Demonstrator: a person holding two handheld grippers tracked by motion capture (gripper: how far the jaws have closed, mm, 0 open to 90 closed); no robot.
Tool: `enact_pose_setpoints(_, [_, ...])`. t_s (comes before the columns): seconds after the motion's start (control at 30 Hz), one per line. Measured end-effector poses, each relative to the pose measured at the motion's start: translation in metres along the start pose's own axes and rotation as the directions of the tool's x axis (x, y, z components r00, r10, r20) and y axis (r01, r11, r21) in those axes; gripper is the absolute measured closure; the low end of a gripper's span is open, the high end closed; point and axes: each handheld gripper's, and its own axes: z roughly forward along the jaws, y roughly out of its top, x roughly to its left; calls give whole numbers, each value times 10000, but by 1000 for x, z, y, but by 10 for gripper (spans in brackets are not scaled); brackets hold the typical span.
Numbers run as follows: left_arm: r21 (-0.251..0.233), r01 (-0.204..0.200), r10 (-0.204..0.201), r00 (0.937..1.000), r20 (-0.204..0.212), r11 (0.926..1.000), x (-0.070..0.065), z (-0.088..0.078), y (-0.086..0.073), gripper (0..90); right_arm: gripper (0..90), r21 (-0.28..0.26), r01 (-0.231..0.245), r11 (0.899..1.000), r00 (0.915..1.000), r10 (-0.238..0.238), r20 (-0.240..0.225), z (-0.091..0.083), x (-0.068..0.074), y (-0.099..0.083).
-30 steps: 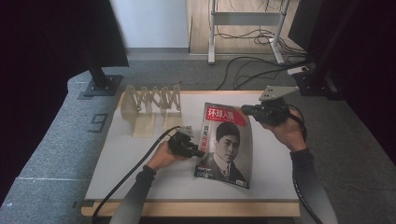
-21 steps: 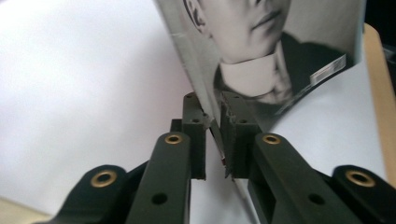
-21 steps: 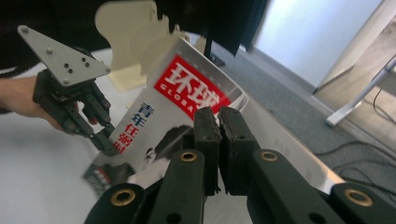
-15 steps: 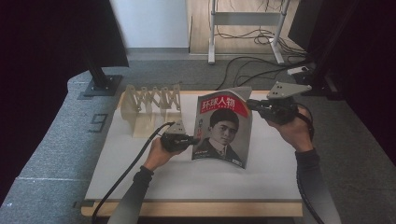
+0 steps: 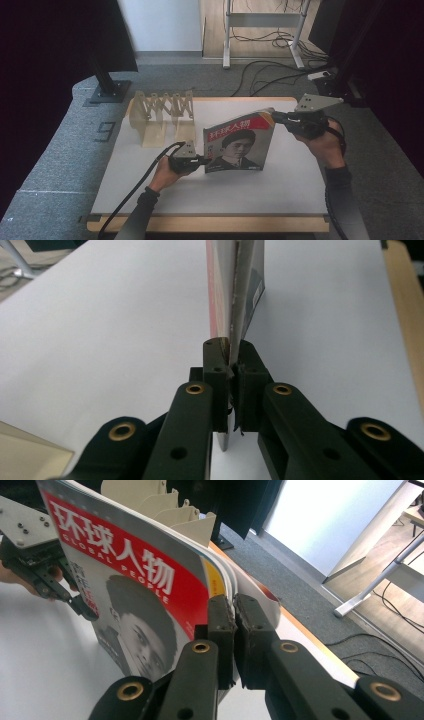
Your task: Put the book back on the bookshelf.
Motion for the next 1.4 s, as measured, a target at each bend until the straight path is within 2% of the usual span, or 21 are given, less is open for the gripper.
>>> enact_pose_setpoints(0.1, [159, -155, 157, 9998, -127, 9998, 1, 1, 5, 837, 850, -110, 43, 9999, 9999, -44, -107, -2, 0, -2])
enact_pose_setpoints(0.17, [-300, -76, 71, 9998, -164, 9995, 3, -2, 11, 815, 849, -202, 86, 9998, 9996, -91, -268, -3, 1, -3])
enact_pose_setpoints(0.23, [-496, -51, 46, 9999, -102, 9988, 4, -4, 19, 816, 848, -183, 139, 9997, 9995, -144, -266, -4, 1, -3])
enact_pose_setpoints(0.33, [-276, -287, 282, 9994, -184, 9992, 3, -2, 27, 819, 846, -170, 208, 9996, 9994, -212, -261, -3, 2, -3])
enact_pose_setpoints(0.53, [-159, -208, 207, 9998, -85, 9997, 4, -2, 27, 860, 824, -156, 200, 9997, 9998, -200, -31, -3, 1, -5])
enact_pose_setpoints(0.67, [-229, -274, 274, 9996, 4, 9994, 1, -2, 26, 865, 737, -196, 83, 9998, 9999, -81, 126, -5, -1, -8])
enact_pose_setpoints(0.7, [-228, -284, 284, 9996, 0, 9993, 1, -2, 26, 866, 698, -195, 87, 9998, 9998, -83, 165, -5, -2, -9])
enact_pose_setpoints(0.73, [-247, -279, 280, 9996, 11, 9993, 1, -2, 26, 866, 617, -116, 113, 9999, 9993, -109, 344, -3, -2, -12])
enact_pose_setpoints(0.77, [-254, -285, 286, 9996, 22, 9993, 1, -2, 26, 866, 617, -116, 113, 9999, 9993, -109, 344, -3, -2, -12])
enact_pose_setpoints(0.8, [-253, -306, 307, 9995, 39, 9992, 1, -2, 26, 866, 581, -97, 117, 9999, 9991, -113, 407, -3, -2, -15])
enact_pose_setpoints(0.9, [-261, -314, 316, 9995, 82, 9992, 1, -3, 26, 866, 442, -113, -189, 9998, 9982, 195, 565, 1, -6, -27])
enact_pose_setpoints(0.97, [-262, -317, 320, 9994, 105, 9992, 1, -3, 26, 866, 409, -155, -314, 9994, 9980, 323, 551, 2, -7, -30])
enact_pose_setpoints(1.0, [-270, -310, 313, 9994, 126, 9992, 1, -3, 25, 865, 365, -175, -560, 9983, 9974, 568, 454, 4, -10, -37])
enact_pose_setpoints(1.07, [-273, -306, 310, 9994, 157, 9992, 2, -3, 25, 865, 345, -154, -650, 9978, 9971, 656, 375, 6, -10, -40])
enact_pose_setpoints(1.2, [-258, -319, 325, 9993, 195, 9992, 2, -3, 25, 865, 326, -121, -974, 9952, 9952, 973, -101, 18, -13, -51])
enact_pose_setpoints(1.3, [-243, -353, 360, 9990, 268, 9991, 2, -3, 25, 864, 337, -121, -1145, 9934, 9921, 1137, -539, 27, -14, -56])
enact_pose_setpoints(1.4, [-233, -365, 373, 9988, 329, 9991, 2, -4, 25, 862, 401, -119, -1087, 9940, 9870, 1065, -1202, 36, -13, -57])
